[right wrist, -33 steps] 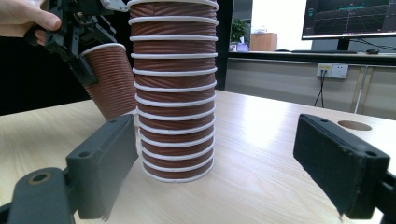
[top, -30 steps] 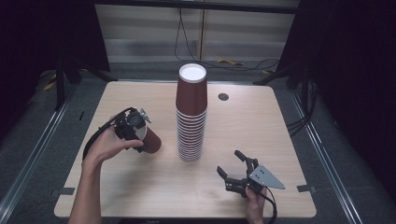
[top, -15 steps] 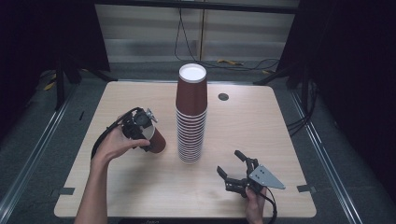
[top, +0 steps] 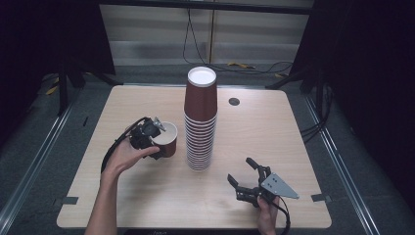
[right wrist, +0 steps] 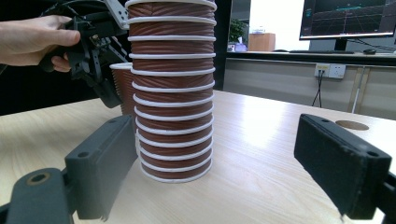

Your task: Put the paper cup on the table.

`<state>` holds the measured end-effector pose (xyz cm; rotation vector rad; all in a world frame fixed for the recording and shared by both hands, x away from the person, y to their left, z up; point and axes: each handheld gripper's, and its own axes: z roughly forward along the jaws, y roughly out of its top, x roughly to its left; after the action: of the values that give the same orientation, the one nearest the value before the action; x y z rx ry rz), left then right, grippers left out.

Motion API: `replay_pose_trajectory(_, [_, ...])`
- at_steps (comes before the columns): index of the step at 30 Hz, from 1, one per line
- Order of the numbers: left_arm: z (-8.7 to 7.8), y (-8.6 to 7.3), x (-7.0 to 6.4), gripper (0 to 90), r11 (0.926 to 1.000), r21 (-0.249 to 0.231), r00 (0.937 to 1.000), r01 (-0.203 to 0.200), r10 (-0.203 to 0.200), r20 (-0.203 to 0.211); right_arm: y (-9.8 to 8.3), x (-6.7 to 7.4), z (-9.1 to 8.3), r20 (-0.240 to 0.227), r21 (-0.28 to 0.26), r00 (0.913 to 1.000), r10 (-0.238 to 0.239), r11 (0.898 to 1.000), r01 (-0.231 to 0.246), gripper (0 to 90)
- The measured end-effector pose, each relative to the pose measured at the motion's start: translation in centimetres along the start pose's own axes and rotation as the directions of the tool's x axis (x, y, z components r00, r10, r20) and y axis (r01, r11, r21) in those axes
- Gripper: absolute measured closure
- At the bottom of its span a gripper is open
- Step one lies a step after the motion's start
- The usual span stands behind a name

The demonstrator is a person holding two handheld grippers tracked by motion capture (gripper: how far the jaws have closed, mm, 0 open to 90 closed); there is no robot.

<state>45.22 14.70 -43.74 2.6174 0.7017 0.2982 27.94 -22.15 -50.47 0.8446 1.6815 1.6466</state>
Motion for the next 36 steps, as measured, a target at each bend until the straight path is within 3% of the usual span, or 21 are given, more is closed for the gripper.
replay_pose_trajectory(6, [-0.3,-0.9,-0.1,16.7,0.9992,-0.028,0.9995,0.03,-0.03,-0.004,0.0,0.0,0.0,0.0,0.0,1.0,0.001,1.0,-0.001,12.5])
replay_pose_trajectory(10, [-0.8,-1.9,-0.1,16.8,0.9953,-0.083,0.9987,0.051,-0.052,-0.002,0.0,0.0,0.0,0.0,-0.001,1.0,0.001,1.0,-0.001,12.5])
replay_pose_trajectory(13, [-1.4,-2.6,-0.2,17.2,0.9881,-0.135,0.9972,0.075,-0.075,0.004,0.0,0.0,0.0,0.0,-0.001,1.0,0.001,1.0,-0.001,12.6])
replay_pose_trajectory(16, [-2.1,-3.4,-0.5,16.9,0.9753,-0.2,0.9957,0.093,-0.091,0.018,0.0,0.0,0.0,0.001,-0.001,1.0,0.0,1.0,0.0,12.6])
replay_pose_trajectory(19, [-2.4,-3.9,-0.8,17.2,0.9721,-0.22,0.9964,0.082,-0.085,-0.002,0.0,0.0,0.0,0.001,-0.001,1.0,0.0,1.0,0.0,12.6])
replay_pose_trajectory(21, [-2.6,-4.3,-1.0,16.8,0.9645,-0.244,0.9946,0.1,-0.104,-0.001,0.0,0.0,0.0,0.002,-0.001,1.0,0.0,1.0,0.0,12.6])
replay_pose_trajectory(25, [-2.9,-5.5,-1.4,16.0,0.9364,-0.327,0.9916,0.128,-0.126,0.027,0.0,0.0,0.0,0.004,-0.001,1.0,0.0,1.0,0.0,12.6])
replay_pose_trajectory(29, [-3.1,-6.3,-2.1,15.9,0.9166,-0.373,0.9862,0.145,-0.164,-0.021,0.0,0.0,0.0,0.004,0.0,1.0,0.0,1.0,0.0,12.6])
replay_pose_trajectory(30, [-3.2,-6.5,-2.4,16.0,0.9084,-0.392,0.9854,0.144,-0.168,-0.027,0.0,0.0,0.0,0.004,0.0,1.0,0.0,1.0,0.0,12.6])
replay_pose_trajectory(35, [-3.5,-7.6,-3.8,16.1,0.8452,-0.508,0.98,0.166,-0.199,-0.01,0.0,0.0,0.0,0.004,0.0,1.0,0.0,1.0,0.0,12.6])
replay_pose_trajectory(36, [-3.5,-7.8,-4.1,16.1,0.8386,-0.52,0.9792,0.162,-0.202,-0.021,0.0,0.0,0.0,0.004,0.0,1.0,0.0,1.0,0.0,12.6])
